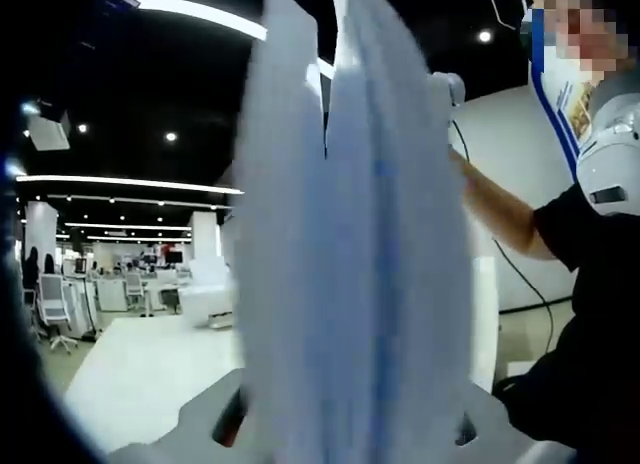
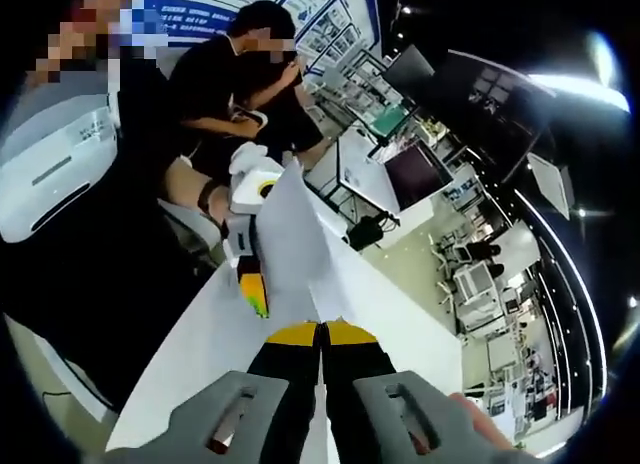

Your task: Organize the stack of printing papers by aligning and flattening the scattered papers on the table

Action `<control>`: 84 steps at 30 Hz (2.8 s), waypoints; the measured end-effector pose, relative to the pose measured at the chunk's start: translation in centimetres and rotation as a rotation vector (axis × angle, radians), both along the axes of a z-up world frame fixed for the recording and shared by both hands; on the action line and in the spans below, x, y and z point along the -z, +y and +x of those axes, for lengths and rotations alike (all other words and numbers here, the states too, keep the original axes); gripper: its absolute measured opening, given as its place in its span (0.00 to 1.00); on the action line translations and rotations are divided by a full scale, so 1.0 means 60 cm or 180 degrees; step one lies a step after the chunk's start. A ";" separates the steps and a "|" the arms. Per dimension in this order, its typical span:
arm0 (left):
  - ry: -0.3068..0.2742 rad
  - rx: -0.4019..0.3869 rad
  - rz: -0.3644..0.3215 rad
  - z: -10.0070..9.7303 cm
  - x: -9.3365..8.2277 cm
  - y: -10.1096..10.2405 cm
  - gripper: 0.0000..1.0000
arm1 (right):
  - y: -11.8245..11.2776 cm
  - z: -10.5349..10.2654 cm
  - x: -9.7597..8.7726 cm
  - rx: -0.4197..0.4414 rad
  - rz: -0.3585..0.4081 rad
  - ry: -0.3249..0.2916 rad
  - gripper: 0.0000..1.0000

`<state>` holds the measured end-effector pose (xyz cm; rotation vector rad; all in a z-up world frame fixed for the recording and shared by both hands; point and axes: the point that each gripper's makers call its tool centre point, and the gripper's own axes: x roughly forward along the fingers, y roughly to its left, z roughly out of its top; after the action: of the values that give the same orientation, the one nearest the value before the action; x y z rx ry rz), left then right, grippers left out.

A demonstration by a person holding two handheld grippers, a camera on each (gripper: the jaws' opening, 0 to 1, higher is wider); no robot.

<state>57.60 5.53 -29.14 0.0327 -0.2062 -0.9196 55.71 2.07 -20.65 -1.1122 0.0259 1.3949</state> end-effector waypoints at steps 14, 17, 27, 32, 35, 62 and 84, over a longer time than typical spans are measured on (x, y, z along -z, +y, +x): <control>0.0010 0.0010 0.0012 0.000 0.003 -0.004 0.19 | 0.046 -0.024 -0.008 -0.0218 0.0069 -0.0020 0.00; 0.0016 0.0015 0.0009 0.000 0.004 -0.004 0.19 | 0.056 -0.029 -0.007 -0.0267 0.0068 -0.0025 0.00; 0.0007 0.0011 0.0003 0.000 0.003 -0.003 0.19 | 0.078 -0.048 -0.008 -0.0403 0.0071 -0.0045 0.00; 0.0006 0.0008 0.0001 0.000 0.004 -0.002 0.19 | 0.090 -0.055 -0.007 -0.0461 0.0070 -0.0052 0.00; 0.0001 0.0005 -0.0004 0.000 0.003 -0.001 0.19 | 0.094 -0.059 -0.007 -0.0487 0.0078 -0.0054 0.00; -0.0017 0.0006 0.0017 0.002 -0.001 -0.002 0.19 | 0.117 -0.077 -0.009 -0.0611 0.0073 -0.0112 0.00; -0.0020 0.0004 0.0012 0.000 0.002 -0.003 0.18 | 0.150 -0.087 -0.001 -0.0684 -0.0118 -0.0216 0.00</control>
<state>57.61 5.36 -29.25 0.0389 -0.2102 -0.9211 50.50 11.07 -20.59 -1.2203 -0.1202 1.5510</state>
